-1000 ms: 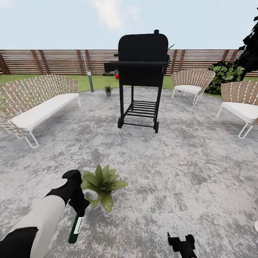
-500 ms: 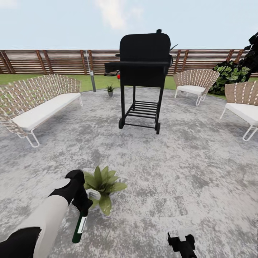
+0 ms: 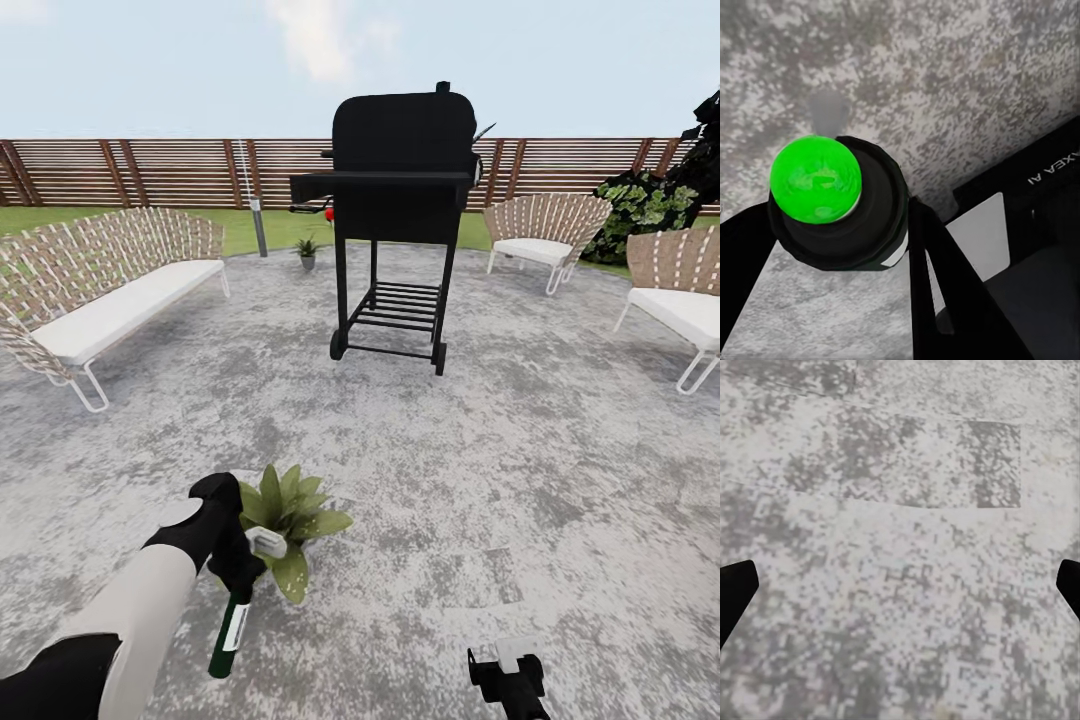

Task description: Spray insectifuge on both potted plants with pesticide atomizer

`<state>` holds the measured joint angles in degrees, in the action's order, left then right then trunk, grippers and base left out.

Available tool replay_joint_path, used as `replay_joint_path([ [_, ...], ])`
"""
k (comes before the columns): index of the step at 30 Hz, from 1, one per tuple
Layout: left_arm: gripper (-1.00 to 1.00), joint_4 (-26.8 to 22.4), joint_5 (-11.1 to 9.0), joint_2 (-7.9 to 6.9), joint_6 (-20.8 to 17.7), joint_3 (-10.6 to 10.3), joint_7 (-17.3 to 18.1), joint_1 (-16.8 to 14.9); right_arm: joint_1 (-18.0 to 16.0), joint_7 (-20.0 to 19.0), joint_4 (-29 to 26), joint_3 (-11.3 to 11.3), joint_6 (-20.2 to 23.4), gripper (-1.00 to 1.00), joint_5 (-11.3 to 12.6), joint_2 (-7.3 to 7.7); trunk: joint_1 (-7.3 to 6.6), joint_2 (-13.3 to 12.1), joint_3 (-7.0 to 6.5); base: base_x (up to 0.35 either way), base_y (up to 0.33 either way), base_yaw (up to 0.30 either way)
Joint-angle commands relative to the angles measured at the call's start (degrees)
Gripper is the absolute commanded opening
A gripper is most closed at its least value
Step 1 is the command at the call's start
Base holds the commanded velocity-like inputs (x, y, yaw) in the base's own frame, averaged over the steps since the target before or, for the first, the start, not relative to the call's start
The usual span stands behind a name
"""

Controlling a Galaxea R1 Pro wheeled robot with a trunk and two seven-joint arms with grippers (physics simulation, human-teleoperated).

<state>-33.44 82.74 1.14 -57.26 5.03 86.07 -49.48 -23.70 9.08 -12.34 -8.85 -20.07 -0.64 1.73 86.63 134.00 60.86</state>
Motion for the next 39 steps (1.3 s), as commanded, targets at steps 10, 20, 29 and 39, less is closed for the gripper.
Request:
replay_joint_path([
  [10, -1.00, 0.0, 0.6, -2.21, -0.6, 0.2, 0.4, 0.1, 0.0, 0.5, 0.0, -0.5, 0.0, 1.00, -0.1, 0.03, -0.01, 0.0, 0.05, 0.000, 0.000, 0.000],
  [20, -1.00, 0.0, 0.6, -1.57, -0.6, 0.3, 0.4, 0.1, 0.0, 0.5, 0.0, -0.5, 0.0, 1.00, -0.1, 0.03, -0.01, 0.0, 0.05, 0.028, -0.096, 0.000],
  [29, -1.00, 0.0, 0.6, -3.15, -0.5, 0.2, 0.3, 0.2, 0.0, 0.5, 0.0, -0.5, -0.1, 1.00, -0.1, 0.03, -0.01, 0.0, 0.05, 0.004, -0.017, 0.000],
  [39, -1.00, -0.1, 0.6, -5.31, -0.4, 0.2, 0.3, 0.4, 0.0, 0.5, 0.0, -0.5, 0.0, 1.00, -0.1, 0.03, -0.01, 0.0, 0.05, 0.000, 0.000, 0.000],
])
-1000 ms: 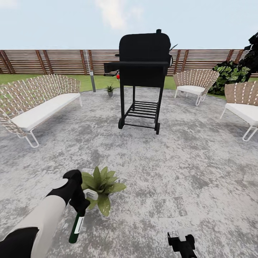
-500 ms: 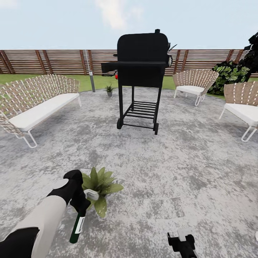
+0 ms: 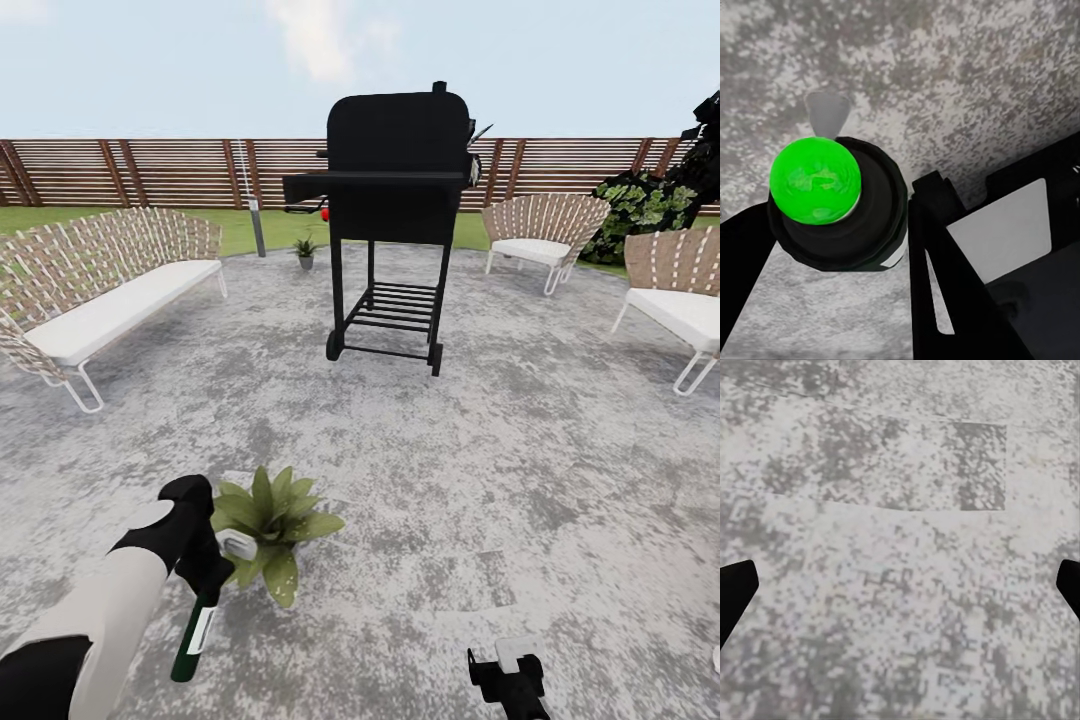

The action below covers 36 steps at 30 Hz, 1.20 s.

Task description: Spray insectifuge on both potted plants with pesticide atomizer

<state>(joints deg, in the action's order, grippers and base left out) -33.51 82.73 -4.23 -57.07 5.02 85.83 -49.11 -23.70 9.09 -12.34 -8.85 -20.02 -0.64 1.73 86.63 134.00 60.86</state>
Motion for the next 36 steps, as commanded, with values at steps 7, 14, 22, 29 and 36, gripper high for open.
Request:
replay_joint_path([
  [7, -1.00, -0.1, 0.6, 0.09, -0.6, 0.3, 0.5, -0.1, 0.0, 0.5, 0.0, -0.5, -0.1, 1.00, -0.1, 0.03, -0.01, 0.0, 0.05, 0.000, 0.210, -0.153],
  [14, -1.00, 0.5, 0.6, 0.46, -0.1, -0.1, 1.5, -0.3, 0.0, 0.5, 0.0, -0.5, -0.1, 1.00, -0.1, 0.03, -0.01, 0.0, 0.05, -0.036, 0.190, -0.145],
  [22, -1.00, 0.8, 1.4, 0.34, 1.7, -3.0, 4.2, -1.0, 0.0, 0.5, 0.1, -0.5, -0.1, 1.00, -0.1, 0.03, -0.01, 0.0, 0.05, -0.002, 0.005, -0.002],
  [29, -1.00, 0.8, 1.5, 0.02, 2.0, -3.6, 4.2, -1.0, 0.0, 0.5, 0.1, -0.5, -0.1, 1.00, -0.1, 0.11, -0.01, 0.0, 0.05, 0.000, 0.000, 0.000],
  [36, -1.00, 0.6, 1.5, 0.27, 1.9, -3.6, 4.2, -1.1, 0.0, 0.5, 0.0, -0.4, -0.1, 1.00, 0.1, 0.03, -0.01, 0.0, 0.05, -0.208, 0.115, -0.041],
])
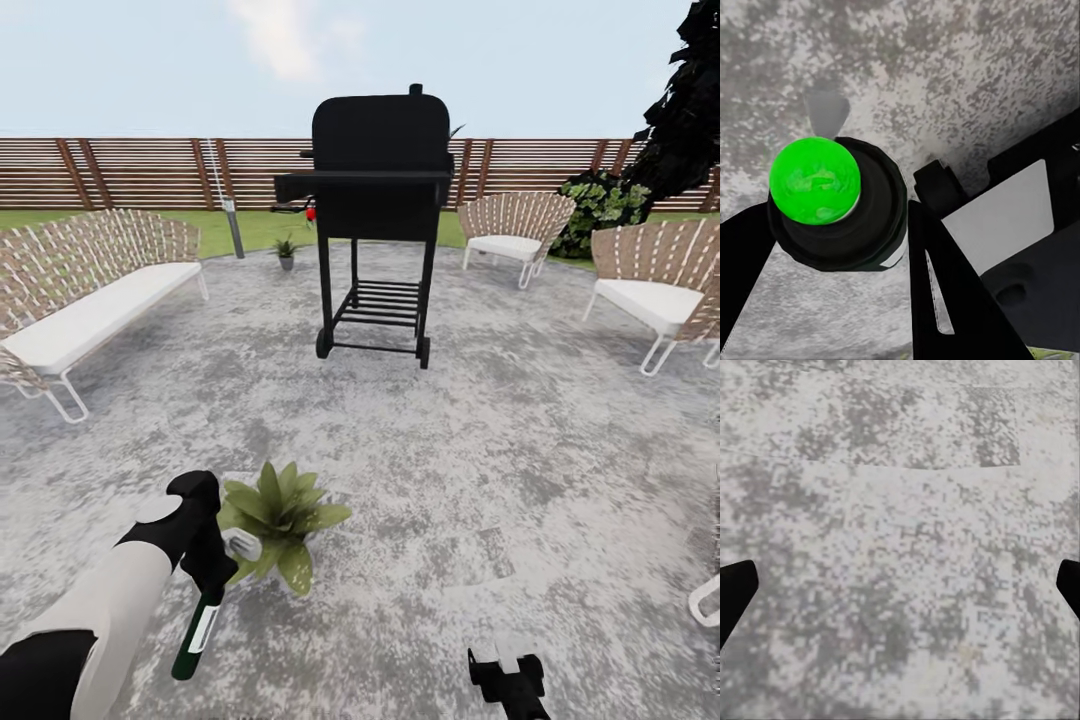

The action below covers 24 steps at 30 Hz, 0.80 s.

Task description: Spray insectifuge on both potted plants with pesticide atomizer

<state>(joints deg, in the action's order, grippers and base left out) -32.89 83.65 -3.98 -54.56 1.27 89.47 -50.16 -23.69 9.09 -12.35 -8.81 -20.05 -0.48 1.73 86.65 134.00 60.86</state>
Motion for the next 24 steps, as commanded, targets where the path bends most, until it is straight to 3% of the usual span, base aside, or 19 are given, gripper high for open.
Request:
replay_joint_path([
  [1, -1.00, -0.1, 0.5, 0.02, -0.6, 0.1, 0.5, 0.0, 0.0, 0.5, 0.0, -0.4, -0.1, 1.00, 0.0, 0.03, -0.03, 0.0, 0.05, -0.106, 0.266, -0.242],
  [7, -1.00, -0.2, 0.5, 0.06, -0.9, 0.2, 0.5, -0.1, 0.0, 0.5, 0.0, -0.5, -0.1, 1.00, 0.0, 0.02, -0.03, 0.0, 0.05, 0.014, 0.299, -0.291],
  [16, -1.00, -0.5, 0.5, 0.58, -1.1, 0.2, 0.5, -0.1, 0.0, 0.5, 0.0, -0.5, -0.1, 1.00, -0.1, 0.02, -0.03, 0.0, 0.05, 0.174, 0.220, -0.291],
  [24, -1.00, -0.4, 0.4, -0.72, -0.4, 0.3, 0.5, 0.8, 0.0, 0.6, 0.1, -0.4, -0.1, 1.00, -0.1, 0.02, -0.03, 0.0, 0.05, 0.010, 0.010, -0.035],
])
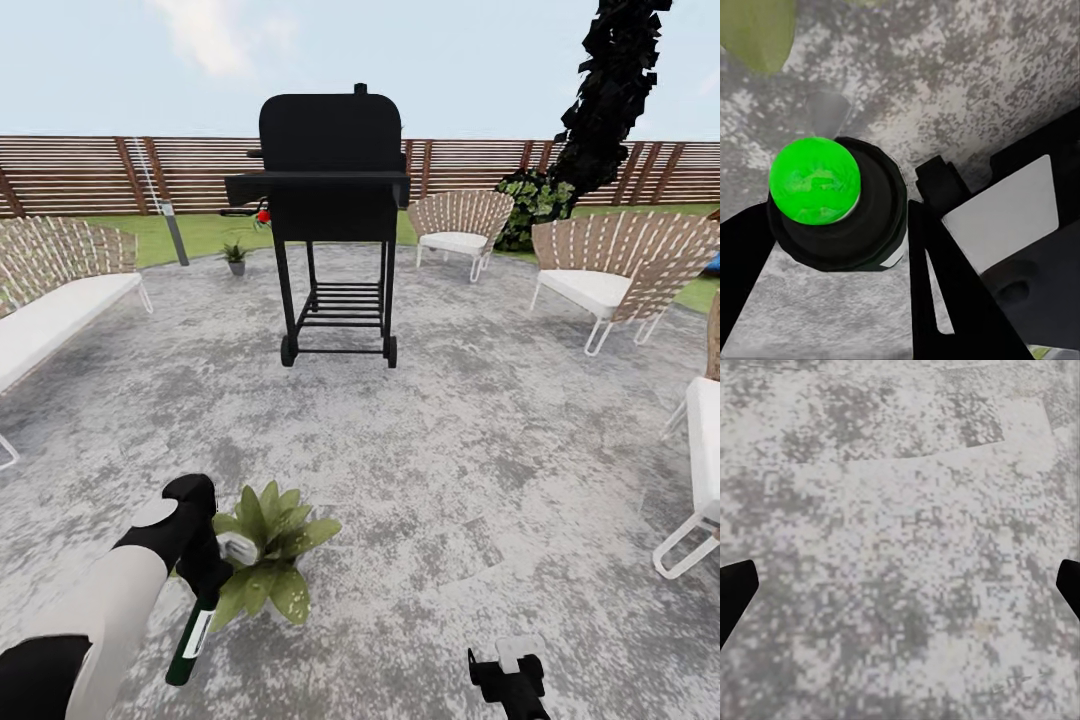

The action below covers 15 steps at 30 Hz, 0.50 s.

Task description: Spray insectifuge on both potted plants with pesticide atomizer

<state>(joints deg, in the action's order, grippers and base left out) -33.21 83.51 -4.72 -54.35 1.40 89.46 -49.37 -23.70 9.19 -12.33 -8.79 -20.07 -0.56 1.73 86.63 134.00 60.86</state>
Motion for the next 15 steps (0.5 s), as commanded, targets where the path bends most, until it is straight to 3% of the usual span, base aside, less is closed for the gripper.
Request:
replay_joint_path([
  [1, -1.00, 0.1, 0.2, -1.15, -0.5, 0.3, 0.5, 0.0, 0.0, 0.5, 0.0, -0.5, -0.1, 1.00, -0.1, 0.03, -0.01, 0.0, 0.05, 0.000, 0.000, 0.000],
  [3, -1.00, 0.4, 0.0, -2.69, -0.4, 0.4, 0.5, 0.1, 0.0, 0.5, 0.1, -0.5, -0.1, 1.00, -0.1, 0.03, -0.01, 0.0, 0.05, 0.000, 0.000, 0.000],
  [6, -1.00, 0.5, 0.0, -3.47, -0.4, 0.4, 0.5, 0.5, 0.0, 0.5, 0.0, -0.5, -0.1, 1.00, -0.1, 0.03, -0.01, 0.0, 0.05, 0.000, 0.000, 0.000],
  [12, -1.00, 0.4, -0.1, -3.44, -0.6, 0.6, 0.5, 1.1, 0.0, 0.5, 0.0, -0.5, -0.1, 1.00, -0.1, 0.03, -0.01, 0.0, 0.05, 0.000, 0.000, 0.000],
  [15, -1.00, 0.4, -0.1, -3.20, -0.6, 0.5, 0.5, 2.9, 0.0, 0.5, 0.1, -0.5, -0.1, 1.00, -0.1, 0.03, -0.01, 0.0, 0.05, 0.000, 0.000, 0.000],
])
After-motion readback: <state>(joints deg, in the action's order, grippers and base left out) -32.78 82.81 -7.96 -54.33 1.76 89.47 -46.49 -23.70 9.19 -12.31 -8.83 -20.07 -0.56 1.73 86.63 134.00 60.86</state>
